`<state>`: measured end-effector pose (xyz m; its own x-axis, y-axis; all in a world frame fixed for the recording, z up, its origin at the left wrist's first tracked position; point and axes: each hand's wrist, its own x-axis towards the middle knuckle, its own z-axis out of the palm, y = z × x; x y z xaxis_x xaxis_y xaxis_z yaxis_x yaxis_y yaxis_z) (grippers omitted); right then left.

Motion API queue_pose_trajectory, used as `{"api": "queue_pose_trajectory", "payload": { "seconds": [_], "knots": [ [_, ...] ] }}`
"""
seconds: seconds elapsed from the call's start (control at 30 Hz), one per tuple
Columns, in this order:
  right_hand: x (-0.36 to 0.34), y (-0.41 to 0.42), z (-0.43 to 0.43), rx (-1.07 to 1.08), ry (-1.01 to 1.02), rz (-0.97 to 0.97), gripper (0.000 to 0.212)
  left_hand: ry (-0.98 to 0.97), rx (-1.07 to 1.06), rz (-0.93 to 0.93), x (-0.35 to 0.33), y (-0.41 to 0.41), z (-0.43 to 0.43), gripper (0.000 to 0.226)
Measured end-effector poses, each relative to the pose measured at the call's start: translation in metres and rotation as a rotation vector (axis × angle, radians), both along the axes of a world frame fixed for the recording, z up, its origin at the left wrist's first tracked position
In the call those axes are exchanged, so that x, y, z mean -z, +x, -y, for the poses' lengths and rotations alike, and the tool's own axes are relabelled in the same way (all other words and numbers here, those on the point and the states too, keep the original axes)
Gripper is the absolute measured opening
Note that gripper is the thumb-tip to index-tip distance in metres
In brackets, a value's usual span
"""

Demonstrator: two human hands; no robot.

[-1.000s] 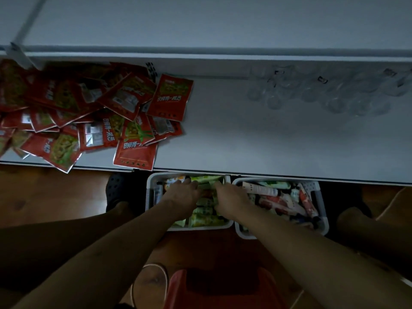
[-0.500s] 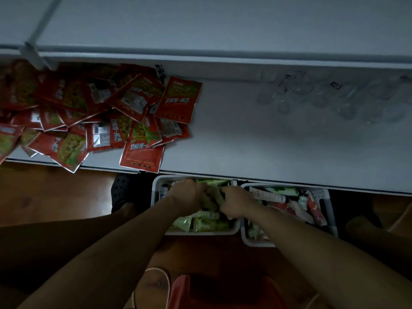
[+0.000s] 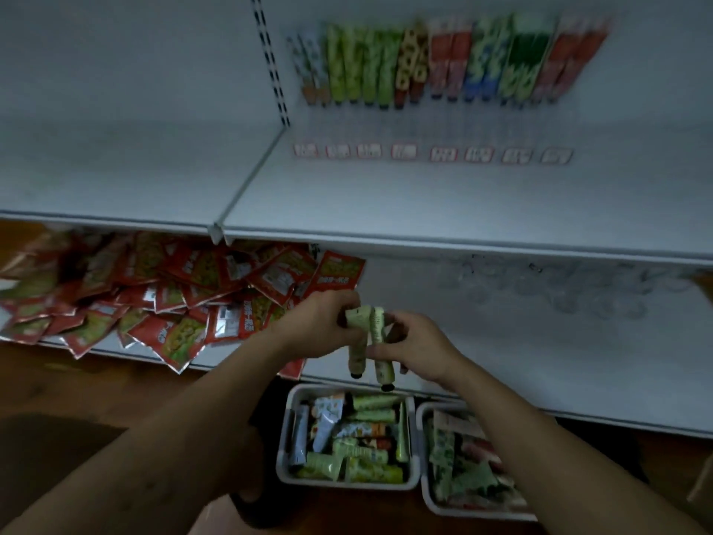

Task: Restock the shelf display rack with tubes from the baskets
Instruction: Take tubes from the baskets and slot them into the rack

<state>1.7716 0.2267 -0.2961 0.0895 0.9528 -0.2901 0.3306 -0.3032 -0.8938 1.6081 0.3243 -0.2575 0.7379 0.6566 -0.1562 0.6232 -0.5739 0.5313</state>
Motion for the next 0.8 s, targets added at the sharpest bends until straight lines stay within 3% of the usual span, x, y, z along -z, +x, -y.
{"api": "queue_pose_trajectory", "payload": {
  "seconds": [0.23,0.3,0.37,0.43,0.67,0.8],
  "knots": [
    [-0.094,0.004,-0.018,0.056,0.266,0.036,0.023,0.197,-0.044,0.241,-0.099,0.010,-0.011,0.015],
    [-0.111,0.004,-0.019,-0.014,0.251,0.156,0.010,0.219,-0.045,0.289,-0.113,0.017,-0.014,0.018],
    [-0.127,0.003,-0.020,-0.039,0.287,0.327,0.014,0.218,-0.006,0.319,-0.126,0.025,-0.015,0.017],
    [-0.146,0.005,-0.023,0.020,0.367,0.374,0.021,0.225,0.024,0.371,-0.140,0.031,-0.018,0.016],
    [-0.200,0.037,-0.046,0.064,0.380,0.029,0.011,0.343,-0.158,0.549,-0.181,0.050,-0.058,0.029],
    [-0.217,0.053,-0.071,0.148,0.413,0.054,0.016,0.295,-0.261,0.594,-0.185,0.058,-0.086,0.026]
  ]
}}
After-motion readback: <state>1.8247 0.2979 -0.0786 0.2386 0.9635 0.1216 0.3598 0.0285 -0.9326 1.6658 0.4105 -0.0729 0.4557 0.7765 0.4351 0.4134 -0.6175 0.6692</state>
